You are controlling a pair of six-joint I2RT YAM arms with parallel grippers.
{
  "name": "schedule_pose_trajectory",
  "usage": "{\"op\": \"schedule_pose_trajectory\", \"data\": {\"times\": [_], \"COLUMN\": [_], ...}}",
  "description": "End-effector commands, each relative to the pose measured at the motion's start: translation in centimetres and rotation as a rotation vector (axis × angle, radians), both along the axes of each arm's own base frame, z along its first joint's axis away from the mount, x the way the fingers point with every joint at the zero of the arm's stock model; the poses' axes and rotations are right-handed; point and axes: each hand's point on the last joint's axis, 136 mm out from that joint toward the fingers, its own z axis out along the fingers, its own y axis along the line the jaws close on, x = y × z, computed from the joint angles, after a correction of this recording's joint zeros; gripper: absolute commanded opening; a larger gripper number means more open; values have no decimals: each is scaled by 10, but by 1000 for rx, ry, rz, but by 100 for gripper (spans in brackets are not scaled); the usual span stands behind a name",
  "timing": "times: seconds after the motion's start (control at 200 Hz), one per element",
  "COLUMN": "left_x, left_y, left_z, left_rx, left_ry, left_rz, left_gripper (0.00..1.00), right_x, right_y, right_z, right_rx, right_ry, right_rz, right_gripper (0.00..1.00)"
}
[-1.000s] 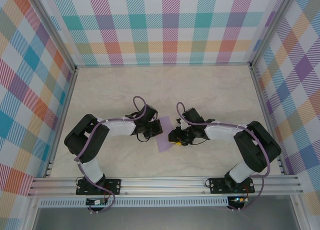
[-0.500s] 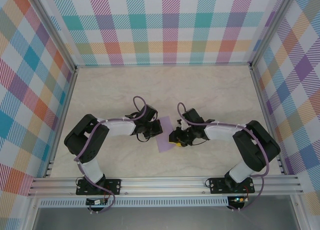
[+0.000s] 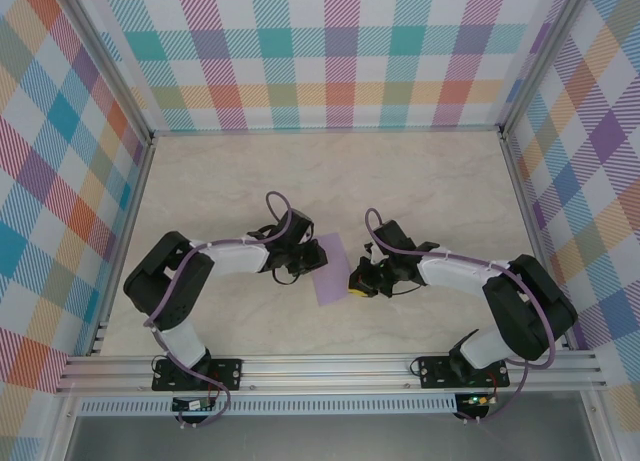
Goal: Fold a paper plane with a square sheet of paper (pick it up from the middle)
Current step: Third fold the triangle at the center of the table.
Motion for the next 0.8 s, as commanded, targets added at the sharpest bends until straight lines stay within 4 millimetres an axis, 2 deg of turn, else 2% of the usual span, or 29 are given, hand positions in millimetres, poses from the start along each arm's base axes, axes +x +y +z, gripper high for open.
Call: {"op": "schedule_pose_trajectory", "data": {"times": [0.0, 0.115, 0.45, 0.795], "left_x": [9, 10, 4, -6], "left_y": [10, 18, 16, 24], "left_z": [28, 22, -15, -30], "left_rx": [-39, -43, 1, 57], "left_ry": [-109, -101, 3, 48], "left_rz": [76, 111, 98, 79], "left_gripper": [22, 25, 11, 8], "right_x": [4, 5, 8, 30], "right_y": [-1, 0, 6, 33], "right_z": [1, 1, 5, 22], "right_rx": [-18, -22, -18, 66], "right_ry": [18, 25, 24, -19], "right_rz": [-17, -14, 12, 44], "right_gripper": [3, 3, 4, 4]}}
